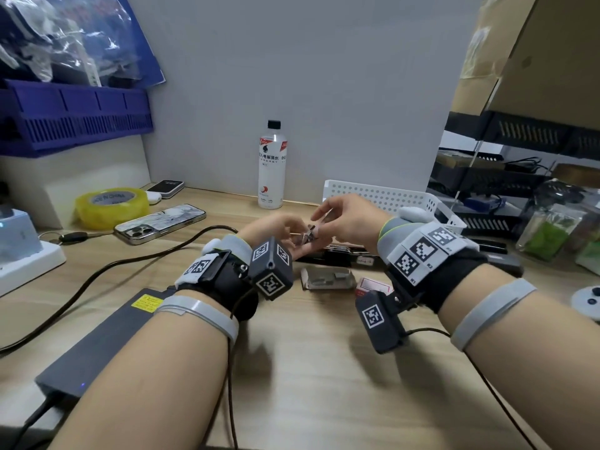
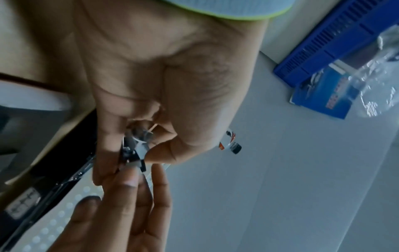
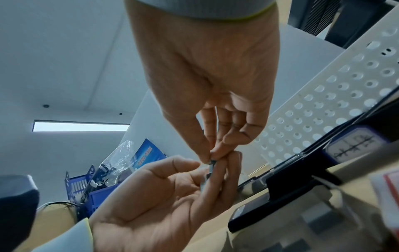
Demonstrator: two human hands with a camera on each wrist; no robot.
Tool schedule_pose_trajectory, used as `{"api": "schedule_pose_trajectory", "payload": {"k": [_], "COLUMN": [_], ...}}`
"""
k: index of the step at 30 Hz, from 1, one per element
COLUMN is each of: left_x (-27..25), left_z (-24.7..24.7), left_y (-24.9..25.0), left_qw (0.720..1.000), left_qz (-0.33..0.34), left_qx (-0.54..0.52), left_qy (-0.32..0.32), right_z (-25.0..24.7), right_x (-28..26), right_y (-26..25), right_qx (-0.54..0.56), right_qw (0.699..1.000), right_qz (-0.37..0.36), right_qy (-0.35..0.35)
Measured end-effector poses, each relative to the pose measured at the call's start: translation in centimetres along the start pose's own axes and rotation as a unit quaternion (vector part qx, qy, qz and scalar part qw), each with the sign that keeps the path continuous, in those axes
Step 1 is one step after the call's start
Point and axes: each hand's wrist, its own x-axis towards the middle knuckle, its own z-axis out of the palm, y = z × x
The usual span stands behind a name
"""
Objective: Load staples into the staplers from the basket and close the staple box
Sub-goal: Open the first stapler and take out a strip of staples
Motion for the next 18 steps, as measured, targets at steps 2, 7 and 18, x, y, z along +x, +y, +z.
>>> {"api": "schedule_pose_trajectory", "payload": {"k": [2,7,18], "left_x": [-0.5,-1.2,-0.7], "left_z": [-0.4,-0.8,-1.7], "left_y": [0.3,0.8,0.2], "left_qw": [1.0,0.999,0.996], "left_qz": [-0.027,-0.042,0.008], "left_qx": [-0.005,0.003,0.069], "left_qy": [-0.009,0.001,0.057], "right_z": [0.4,1.1,1.3], "right_x": [0.1,0.6,0.6], "right_y": [-0.1,-0.2,0.8], "right_qx": [0.01,0.036,0.025], "right_qw": [1.0,0.999,0.998], "right_qz": [-0.013,-0.022,-0.049], "right_qy": [-0.002,-0.003,0.019]}}
